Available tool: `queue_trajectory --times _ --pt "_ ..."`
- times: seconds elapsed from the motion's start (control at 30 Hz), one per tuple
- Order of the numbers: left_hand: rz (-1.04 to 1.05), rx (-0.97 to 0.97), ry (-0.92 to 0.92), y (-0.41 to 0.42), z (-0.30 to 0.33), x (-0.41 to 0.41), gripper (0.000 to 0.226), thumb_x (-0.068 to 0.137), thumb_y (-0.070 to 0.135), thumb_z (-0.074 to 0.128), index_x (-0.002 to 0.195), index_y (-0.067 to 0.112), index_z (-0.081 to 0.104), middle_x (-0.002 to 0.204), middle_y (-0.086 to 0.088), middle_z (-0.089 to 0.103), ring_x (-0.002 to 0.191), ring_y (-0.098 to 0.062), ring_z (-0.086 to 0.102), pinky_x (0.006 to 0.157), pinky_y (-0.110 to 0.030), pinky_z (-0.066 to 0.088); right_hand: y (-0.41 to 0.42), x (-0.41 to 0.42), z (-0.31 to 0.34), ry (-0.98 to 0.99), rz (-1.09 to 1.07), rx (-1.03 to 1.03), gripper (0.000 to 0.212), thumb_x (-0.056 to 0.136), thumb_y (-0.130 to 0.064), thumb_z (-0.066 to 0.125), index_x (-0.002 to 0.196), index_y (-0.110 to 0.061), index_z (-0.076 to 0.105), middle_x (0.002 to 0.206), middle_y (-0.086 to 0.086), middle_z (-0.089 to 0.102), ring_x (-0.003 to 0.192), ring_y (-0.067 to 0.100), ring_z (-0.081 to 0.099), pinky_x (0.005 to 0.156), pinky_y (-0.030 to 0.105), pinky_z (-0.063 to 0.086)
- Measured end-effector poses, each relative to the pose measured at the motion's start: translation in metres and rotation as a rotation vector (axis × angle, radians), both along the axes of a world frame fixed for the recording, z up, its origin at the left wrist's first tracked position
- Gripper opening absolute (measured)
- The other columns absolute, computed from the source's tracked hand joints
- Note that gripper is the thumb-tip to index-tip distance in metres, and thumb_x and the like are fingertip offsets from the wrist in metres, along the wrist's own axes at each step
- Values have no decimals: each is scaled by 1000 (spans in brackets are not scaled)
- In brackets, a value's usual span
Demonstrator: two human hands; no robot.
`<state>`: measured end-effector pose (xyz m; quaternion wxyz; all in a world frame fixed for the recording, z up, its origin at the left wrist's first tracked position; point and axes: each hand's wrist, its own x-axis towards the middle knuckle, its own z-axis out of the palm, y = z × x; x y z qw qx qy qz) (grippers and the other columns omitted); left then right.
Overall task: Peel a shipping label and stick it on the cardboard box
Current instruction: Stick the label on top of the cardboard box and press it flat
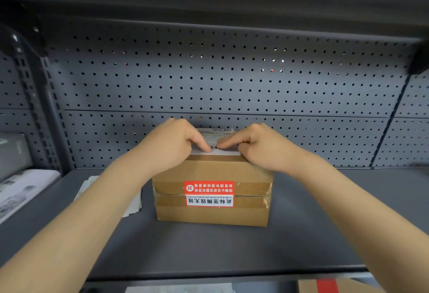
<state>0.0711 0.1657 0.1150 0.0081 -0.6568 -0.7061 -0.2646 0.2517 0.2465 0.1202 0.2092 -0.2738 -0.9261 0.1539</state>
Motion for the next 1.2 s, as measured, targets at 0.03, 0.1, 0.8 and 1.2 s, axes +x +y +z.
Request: queue_trajectory --times 0.03,0.1,0.8,1.2 --pt "4 15 2 1 -1 -1 64 85 -6 36 81 48 71 120 1 67 87 -18 55 81 -39 52 1 -1 -1 -7 -5 -3 53 83 2 38 111 -29 70 126 -11 64 116 12 59 101 27 45" --pt "2 23 16 4 -4 -2 64 85 -7 35 92 45 71 123 5 65 80 -16 55 80 -37 53 4 -4 0 -31 -26 -21 52 85 -4 36 113 -33 68 126 -13 64 99 18 66 90 33 52" --pt "7 -106 77 33 1 -1 58 83 -6 34 111 31 69 123 6 65 88 -15 59 71 -27 46 27 -13 2 -106 -51 -54 48 89 -5 33 114 -24 69 126 -11 63 110 0 57 90 11 40" --pt "36 -193 110 50 4 -12 58 88 -5 32 130 27 55 145 2 46 111 -19 55 82 -23 41 50 -26 5 -252 -130 -27 49 90 -10 32 126 -29 59 143 -6 50 132 17 42 103 22 31"
